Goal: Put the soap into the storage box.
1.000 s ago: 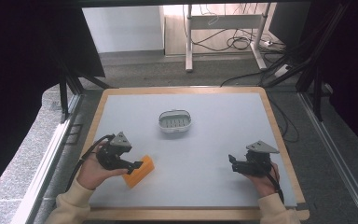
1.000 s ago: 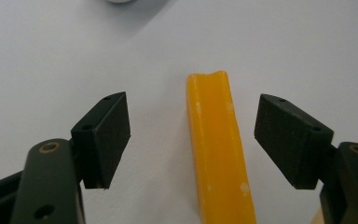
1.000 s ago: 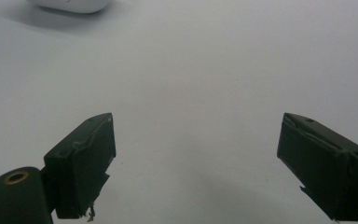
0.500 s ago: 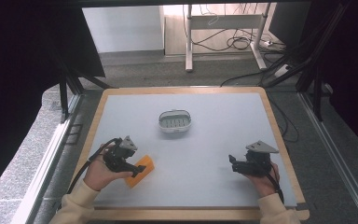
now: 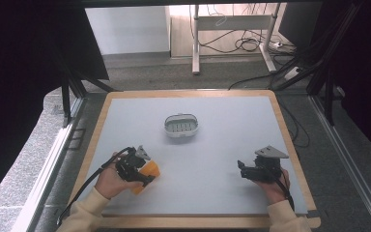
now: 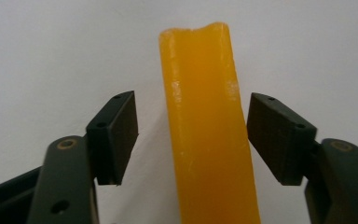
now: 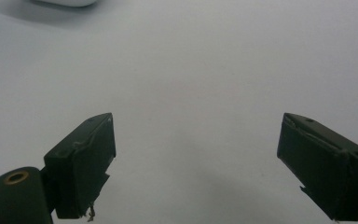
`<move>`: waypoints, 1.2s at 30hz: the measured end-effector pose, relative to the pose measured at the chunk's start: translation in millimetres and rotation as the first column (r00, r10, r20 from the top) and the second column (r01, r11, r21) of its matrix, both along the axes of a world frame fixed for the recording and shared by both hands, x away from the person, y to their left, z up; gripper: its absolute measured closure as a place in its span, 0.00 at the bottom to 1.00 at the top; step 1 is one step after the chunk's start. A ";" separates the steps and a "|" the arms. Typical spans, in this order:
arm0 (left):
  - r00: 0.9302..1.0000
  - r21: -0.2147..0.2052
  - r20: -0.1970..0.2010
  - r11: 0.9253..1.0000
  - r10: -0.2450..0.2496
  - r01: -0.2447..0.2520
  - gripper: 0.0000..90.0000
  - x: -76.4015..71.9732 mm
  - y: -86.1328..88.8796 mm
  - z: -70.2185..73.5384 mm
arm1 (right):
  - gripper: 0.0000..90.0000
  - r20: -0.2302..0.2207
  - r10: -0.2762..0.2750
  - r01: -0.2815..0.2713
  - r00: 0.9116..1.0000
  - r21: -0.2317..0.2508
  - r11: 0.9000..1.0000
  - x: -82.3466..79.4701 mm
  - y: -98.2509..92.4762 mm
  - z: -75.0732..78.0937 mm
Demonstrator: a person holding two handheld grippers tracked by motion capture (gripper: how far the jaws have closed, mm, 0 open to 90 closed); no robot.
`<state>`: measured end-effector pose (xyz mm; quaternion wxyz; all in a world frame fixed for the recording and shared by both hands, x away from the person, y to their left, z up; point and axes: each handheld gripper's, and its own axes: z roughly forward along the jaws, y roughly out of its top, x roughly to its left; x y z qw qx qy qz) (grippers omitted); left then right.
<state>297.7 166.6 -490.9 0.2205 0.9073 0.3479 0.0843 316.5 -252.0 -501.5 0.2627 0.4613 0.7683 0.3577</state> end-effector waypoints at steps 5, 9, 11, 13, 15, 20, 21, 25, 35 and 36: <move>0.999 0.020 -0.034 1.000 0.006 -0.006 0.53 0.9 -3.8 -5.9 | 0.13 -0.004 -0.003 0.003 1.000 -0.004 1.000 0.1 0.1 -0.2; 0.998 0.012 -0.063 1.000 0.022 -0.022 0.64 2.2 -2.6 -8.7 | 0.13 -0.009 -0.007 0.007 1.000 -0.007 1.000 1.0 -0.8 -1.0; 0.997 0.008 -0.069 1.000 0.028 -0.027 0.67 2.6 -2.6 -8.7 | 0.13 -0.010 -0.008 0.008 1.000 -0.008 1.000 1.1 -0.9 -1.0; 0.996 0.008 -0.078 0.999 0.037 -0.037 0.69 2.9 -2.2 -8.3 | 0.13 -0.012 -0.009 0.009 1.000 -0.009 1.000 1.3 -0.5 -1.3; 0.996 0.005 -0.079 0.999 0.040 -0.040 0.69 2.9 -2.2 -8.3 | 0.13 -0.014 -0.009 0.009 1.000 -0.008 1.000 1.3 -0.5 -1.4; 0.995 -0.017 -0.099 0.999 0.033 -0.035 0.69 4.1 0.0 -7.2 | 0.13 -0.016 -0.005 0.005 1.000 -0.006 1.000 1.4 0.0 -1.0; 0.995 -0.025 -0.100 0.999 0.031 -0.033 0.69 4.0 0.7 -6.4 | 0.13 -0.017 -0.006 0.006 1.000 -0.006 1.000 1.4 -0.3 -0.9; 0.996 -0.044 -0.076 0.998 0.040 -0.044 0.69 3.3 4.9 0.2 | 0.13 -0.016 -0.016 0.016 1.000 -0.009 1.000 1.8 -1.7 -1.2; 0.999 -0.098 -0.030 0.994 0.045 -0.048 0.69 0.6 16.7 16.4 | 0.13 -0.027 -0.027 0.026 0.999 -0.007 1.000 2.1 -1.9 -2.6; 0.999 -0.098 -0.024 0.994 0.047 -0.049 0.69 0.2 16.9 17.7 | 0.13 -0.027 -0.027 0.026 0.999 -0.007 1.000 2.1 -1.9 -2.6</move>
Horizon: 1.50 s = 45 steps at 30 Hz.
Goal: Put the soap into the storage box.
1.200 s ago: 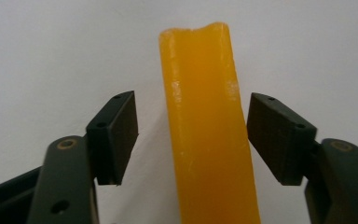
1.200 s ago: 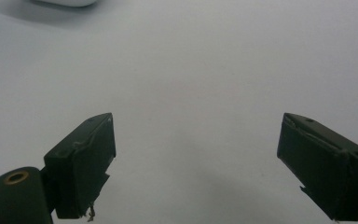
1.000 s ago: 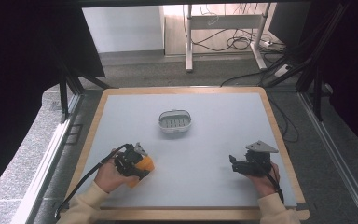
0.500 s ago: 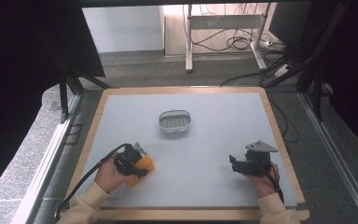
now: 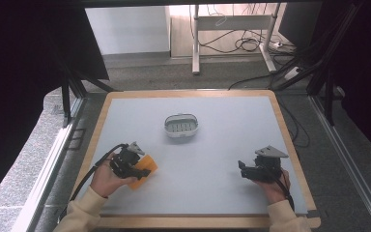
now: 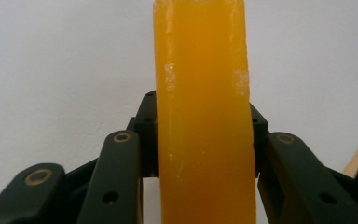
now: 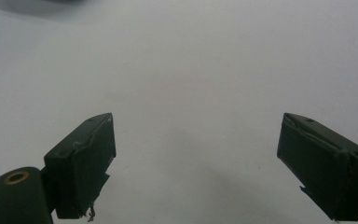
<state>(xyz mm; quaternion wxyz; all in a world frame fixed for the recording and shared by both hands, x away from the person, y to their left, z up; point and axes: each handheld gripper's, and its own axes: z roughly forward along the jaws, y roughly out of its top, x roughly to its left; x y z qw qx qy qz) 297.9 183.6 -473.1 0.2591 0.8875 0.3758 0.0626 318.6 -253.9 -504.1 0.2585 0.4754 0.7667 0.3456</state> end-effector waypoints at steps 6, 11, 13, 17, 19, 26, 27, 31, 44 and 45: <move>1.000 -0.017 0.020 1.000 -0.005 0.005 0.69 1.9 0.9 3.8 | 0.13 -0.006 -0.011 0.011 1.000 0.026 1.000 0.3 -0.2 -0.7; 1.000 -0.029 0.024 1.000 -0.005 0.005 0.69 6.1 5.5 9.2 | 0.13 0.003 -0.013 0.013 1.000 0.035 0.999 0.0 -1.7 1.2; 0.999 -0.027 0.035 1.000 0.008 -0.007 0.69 7.4 8.0 12.8 | 0.13 0.011 -0.013 0.013 1.000 0.044 0.999 -0.4 -2.2 2.5; 0.998 -0.022 0.054 1.000 0.020 -0.019 0.69 11.6 10.6 18.4 | 0.14 0.018 -0.003 0.002 1.000 0.041 0.999 -1.1 -3.2 2.3; 0.998 -0.020 0.061 1.000 0.019 -0.018 0.69 13.8 10.9 21.2 | 0.14 0.019 -0.001 0.000 1.000 0.043 0.999 -1.0 -3.9 2.0; 0.998 -0.021 0.066 1.000 0.009 -0.007 0.69 19.1 8.4 26.1 | 0.14 0.020 0.004 -0.005 1.000 0.067 0.998 -1.7 -4.6 2.0; 0.998 -0.018 0.069 1.000 0.004 -0.003 0.69 20.4 8.2 26.8 | 0.14 0.020 0.003 -0.004 1.000 0.062 0.998 -1.9 -4.3 1.8; 0.997 -0.015 0.080 1.000 -0.007 0.008 0.69 23.7 5.9 29.8 | 0.14 0.019 0.005 -0.006 1.000 0.054 0.999 -2.0 -3.4 0.8; 0.995 0.006 0.096 0.999 -0.039 0.038 0.69 29.5 -2.1 40.0 | 0.15 0.019 0.006 -0.007 1.000 0.055 0.998 -2.1 -4.3 0.2; 0.994 0.006 0.099 0.999 -0.040 0.039 0.69 30.0 -3.4 41.3 | 0.15 0.019 0.005 -0.006 1.000 0.055 0.998 -2.1 -4.3 0.2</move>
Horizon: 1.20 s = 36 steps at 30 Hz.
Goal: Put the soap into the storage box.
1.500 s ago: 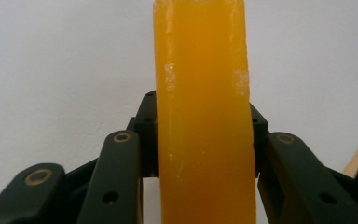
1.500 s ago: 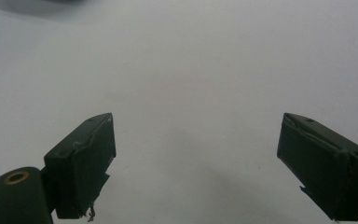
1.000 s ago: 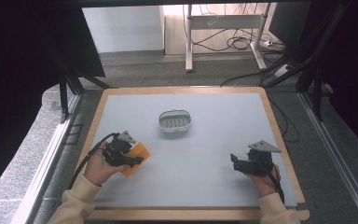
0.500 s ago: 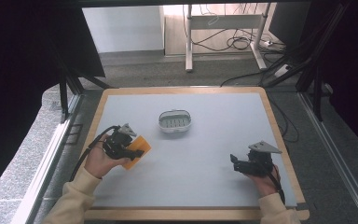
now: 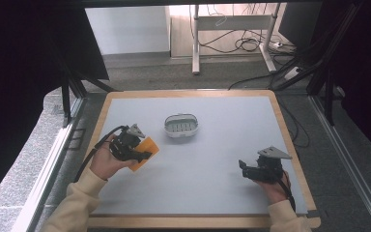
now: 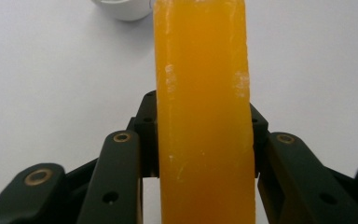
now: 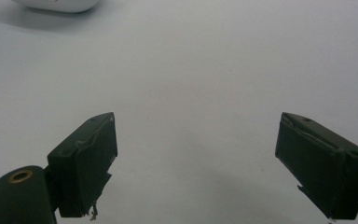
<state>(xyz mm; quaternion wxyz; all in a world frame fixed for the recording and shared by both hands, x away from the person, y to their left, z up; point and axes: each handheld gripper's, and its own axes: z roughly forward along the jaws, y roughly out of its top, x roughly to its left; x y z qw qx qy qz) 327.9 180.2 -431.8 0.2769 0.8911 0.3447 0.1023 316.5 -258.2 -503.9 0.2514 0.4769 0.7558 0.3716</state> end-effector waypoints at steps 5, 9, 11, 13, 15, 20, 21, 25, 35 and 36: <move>1.000 0.009 0.013 1.000 -0.014 0.013 0.69 2.1 -2.5 5.8 | 0.15 -0.002 0.002 -0.002 1.000 -0.005 1.000 0.2 0.1 -0.2; 1.000 0.004 0.020 1.000 -0.012 0.012 0.69 4.3 -2.6 8.3 | 0.15 -0.002 0.003 -0.003 1.000 -0.004 1.000 0.1 0.2 -0.4; 1.000 0.009 0.020 1.000 -0.011 0.011 0.69 5.7 -2.6 9.2 | 0.15 -0.003 0.002 -0.002 1.000 -0.006 1.000 0.3 0.2 -0.5; 1.000 0.012 0.022 1.000 -0.013 0.013 0.69 7.4 -2.6 9.7 | 0.15 -0.003 0.002 -0.002 1.000 -0.007 1.000 0.5 0.0 -0.7; 1.000 0.023 0.027 1.000 -0.012 0.011 0.69 9.4 -2.9 9.7 | 0.15 -0.002 0.002 -0.002 1.000 -0.004 1.000 0.5 -0.1 -0.5; 1.000 0.032 0.026 0.999 -0.007 0.006 0.69 14.5 -2.1 10.1 | 0.15 -0.002 0.001 -0.001 1.000 -0.008 1.000 0.2 -0.2 -0.4; 1.000 0.033 0.026 0.999 -0.009 0.008 0.69 15.9 -1.9 9.9 | 0.15 -0.001 0.003 -0.003 1.000 -0.008 1.000 0.2 -0.1 -0.5; 1.000 0.034 0.029 0.999 0.002 -0.003 0.69 18.8 -2.9 9.1 | 0.15 -0.004 0.002 -0.002 1.000 -0.009 1.000 0.6 -0.4 -0.9; 0.999 0.035 0.043 0.999 -0.005 0.004 0.69 26.9 -4.8 13.0 | 0.15 -0.004 0.001 -0.001 1.000 -0.011 1.000 0.8 -0.8 -0.8; 0.999 0.034 0.041 0.999 -0.006 0.005 0.69 27.5 -5.3 13.8 | 0.15 -0.004 0.001 -0.001 1.000 -0.013 1.000 0.9 -0.8 -0.9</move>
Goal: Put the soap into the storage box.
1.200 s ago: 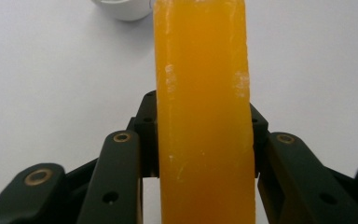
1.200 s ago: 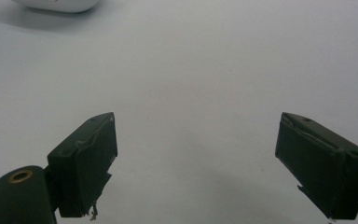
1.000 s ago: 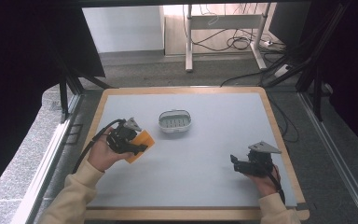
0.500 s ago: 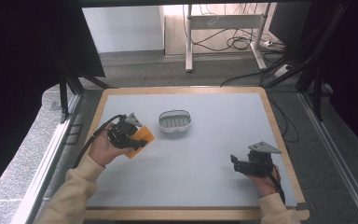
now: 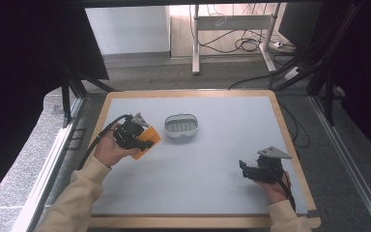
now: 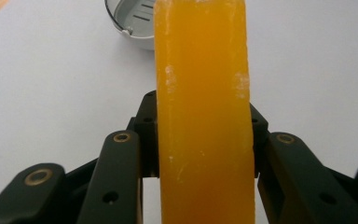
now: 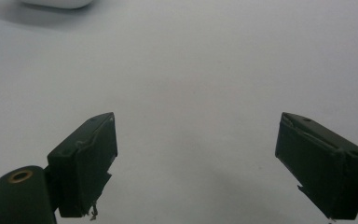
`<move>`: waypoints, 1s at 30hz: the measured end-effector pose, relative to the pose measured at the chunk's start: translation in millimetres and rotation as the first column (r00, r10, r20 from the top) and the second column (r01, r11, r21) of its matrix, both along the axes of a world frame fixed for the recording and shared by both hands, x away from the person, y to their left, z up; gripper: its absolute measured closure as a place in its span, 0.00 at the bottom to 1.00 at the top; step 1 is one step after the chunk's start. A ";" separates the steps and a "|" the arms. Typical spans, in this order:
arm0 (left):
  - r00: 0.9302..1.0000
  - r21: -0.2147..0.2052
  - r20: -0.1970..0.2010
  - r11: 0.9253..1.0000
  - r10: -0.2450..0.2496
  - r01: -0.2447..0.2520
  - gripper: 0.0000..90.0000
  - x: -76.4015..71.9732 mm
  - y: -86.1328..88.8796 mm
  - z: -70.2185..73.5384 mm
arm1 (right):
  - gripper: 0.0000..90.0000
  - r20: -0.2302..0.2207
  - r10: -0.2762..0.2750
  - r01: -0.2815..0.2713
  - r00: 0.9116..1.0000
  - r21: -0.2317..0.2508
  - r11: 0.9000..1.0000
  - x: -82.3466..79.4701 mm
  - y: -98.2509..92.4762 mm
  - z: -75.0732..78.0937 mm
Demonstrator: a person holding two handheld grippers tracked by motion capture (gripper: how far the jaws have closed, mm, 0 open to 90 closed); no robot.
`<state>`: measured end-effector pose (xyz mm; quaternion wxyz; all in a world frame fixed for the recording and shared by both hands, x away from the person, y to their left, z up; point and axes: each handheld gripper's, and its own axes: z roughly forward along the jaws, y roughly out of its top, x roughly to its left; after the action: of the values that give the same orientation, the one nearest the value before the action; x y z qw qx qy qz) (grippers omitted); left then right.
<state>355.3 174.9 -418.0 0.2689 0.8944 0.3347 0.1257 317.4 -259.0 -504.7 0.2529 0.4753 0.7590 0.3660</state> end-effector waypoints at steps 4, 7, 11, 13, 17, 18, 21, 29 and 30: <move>1.000 0.001 0.003 1.000 -0.008 0.008 0.69 2.6 -1.2 2.2 | 0.15 -0.005 0.001 -0.001 1.000 0.000 1.000 0.4 -0.2 -0.6; 1.000 0.002 0.006 1.000 -0.014 0.014 0.69 4.6 -3.2 3.3 | 0.15 -0.004 0.001 -0.001 1.000 0.001 1.000 0.5 -0.8 -0.6; 1.000 0.016 0.011 1.000 -0.019 0.019 0.69 7.7 -6.4 5.5 | 0.15 -0.004 0.005 -0.005 1.000 0.002 1.000 0.4 -0.6 -0.6; 1.000 0.016 0.012 1.000 -0.025 0.024 0.69 9.4 -7.4 6.8 | 0.15 -0.003 0.005 -0.005 1.000 0.001 1.000 0.5 -0.6 -0.6; 0.999 0.022 0.017 0.999 -0.036 0.036 0.69 11.9 -10.8 9.3 | 0.14 -0.004 0.002 -0.002 1.000 0.001 1.000 0.6 -0.7 -0.7; 0.999 0.022 0.016 0.999 -0.037 0.037 0.69 12.7 -11.8 9.8 | 0.15 -0.003 0.002 -0.002 1.000 0.001 1.000 0.6 -0.8 -0.8; 0.999 0.029 0.021 0.999 -0.037 0.036 0.69 15.0 -13.7 11.6 | 0.15 -0.001 0.001 -0.001 1.000 0.001 1.000 0.6 -1.1 -0.5; 0.998 0.026 0.026 0.999 -0.048 0.047 0.69 22.0 -16.6 15.6 | 0.15 0.001 0.002 -0.002 1.000 -0.004 1.000 0.9 -1.8 -0.6; 0.999 0.022 0.026 0.999 -0.046 0.045 0.69 22.4 -17.6 16.0 | 0.15 0.001 0.001 -0.001 1.000 -0.005 1.000 0.9 -1.8 -0.6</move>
<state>377.8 157.3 -402.0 0.2664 0.9028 0.3093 0.1351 318.4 -260.8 -505.4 0.2543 0.4740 0.7600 0.3648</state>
